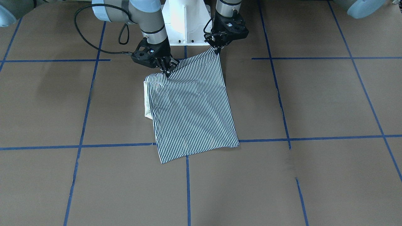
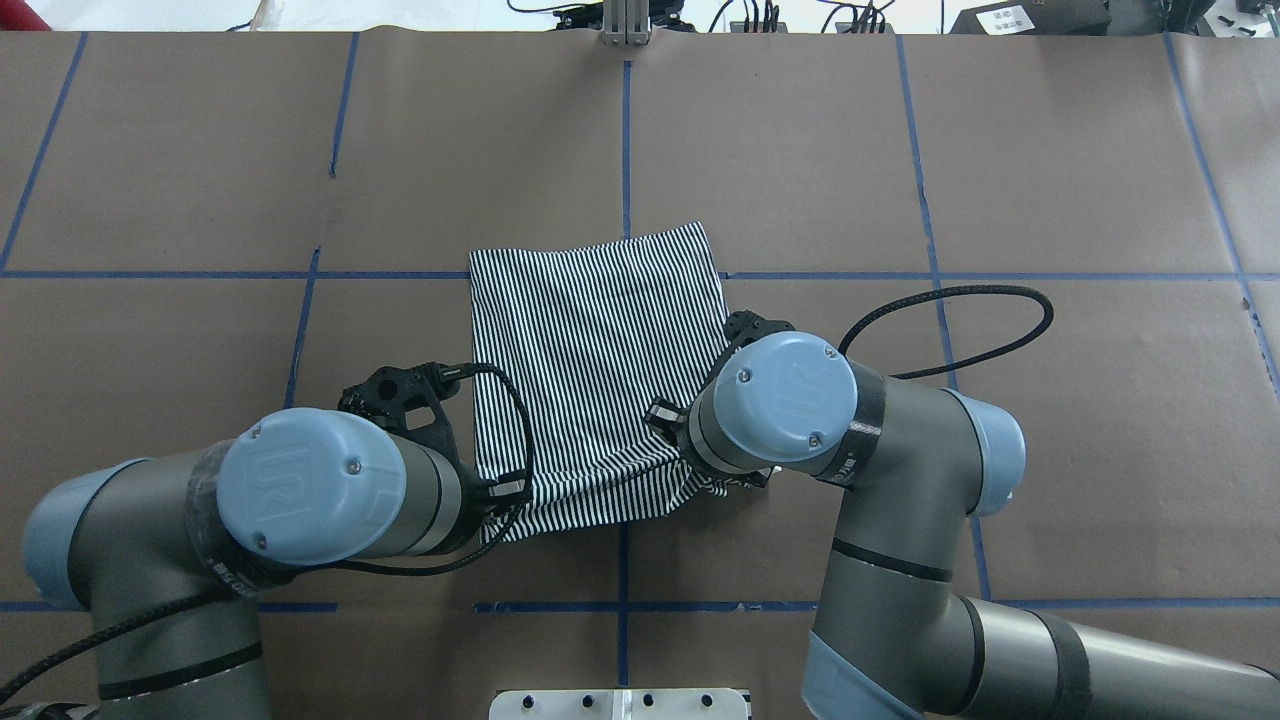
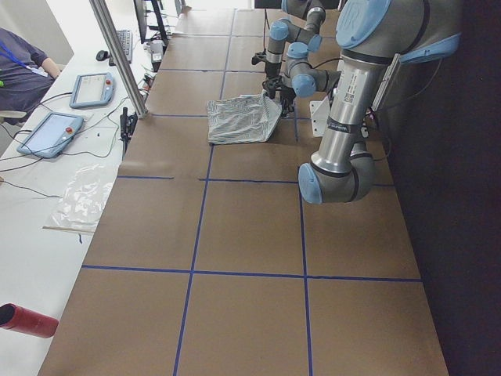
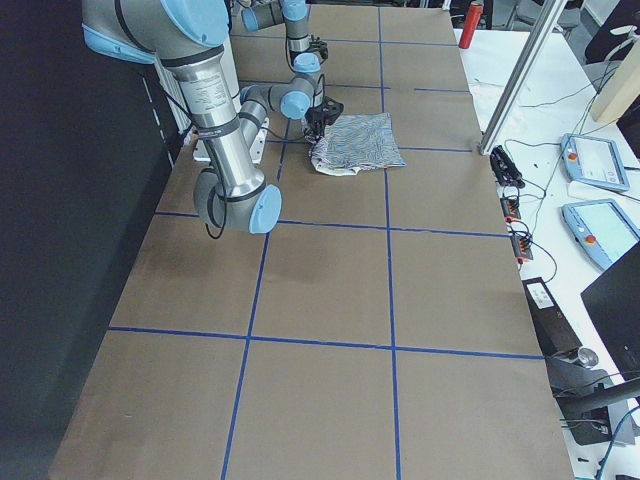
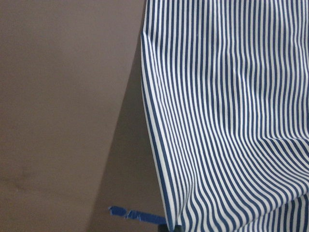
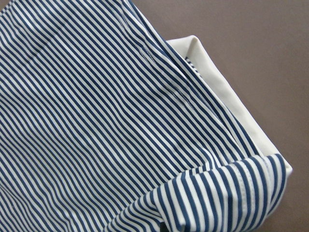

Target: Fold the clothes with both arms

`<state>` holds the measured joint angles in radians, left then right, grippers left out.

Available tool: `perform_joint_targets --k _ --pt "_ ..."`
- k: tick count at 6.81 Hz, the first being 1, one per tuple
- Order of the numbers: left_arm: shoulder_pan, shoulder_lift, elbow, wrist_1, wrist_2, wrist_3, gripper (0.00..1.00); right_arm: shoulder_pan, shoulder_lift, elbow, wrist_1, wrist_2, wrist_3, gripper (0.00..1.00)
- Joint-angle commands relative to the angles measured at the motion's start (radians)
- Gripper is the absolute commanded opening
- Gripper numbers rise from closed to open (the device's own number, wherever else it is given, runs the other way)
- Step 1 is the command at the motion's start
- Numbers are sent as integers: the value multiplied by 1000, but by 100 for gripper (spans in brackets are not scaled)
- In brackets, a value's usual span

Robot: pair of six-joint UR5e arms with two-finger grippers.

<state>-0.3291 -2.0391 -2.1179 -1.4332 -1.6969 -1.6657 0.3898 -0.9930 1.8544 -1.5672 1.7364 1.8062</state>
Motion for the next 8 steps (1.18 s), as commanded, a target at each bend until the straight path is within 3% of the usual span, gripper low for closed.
perform_joint_targets --k 1,3,4,5,6,7,8 --pt "-51 -6 24 -22 0 -5 0 21 83 -111 3 -2 -33 0" --pt "-74 -7 79 -64 0 -9 0 66 106 -124 1 2 -47 0" --pt "-137 -38 178 -140 -1 -38 0 102 141 -177 1 3 -101 0" --pt "-230 -100 331 -211 -41 -36 0 171 303 -402 24 37 -163 0" --pt "-319 -149 487 -319 -76 1 61 232 377 -592 161 75 -198 0" --pt "-414 -173 548 -347 -95 130 100 280 390 -727 311 77 -238 99" --pt "-462 -171 573 -374 -118 212 100 309 395 -779 340 77 -371 100"
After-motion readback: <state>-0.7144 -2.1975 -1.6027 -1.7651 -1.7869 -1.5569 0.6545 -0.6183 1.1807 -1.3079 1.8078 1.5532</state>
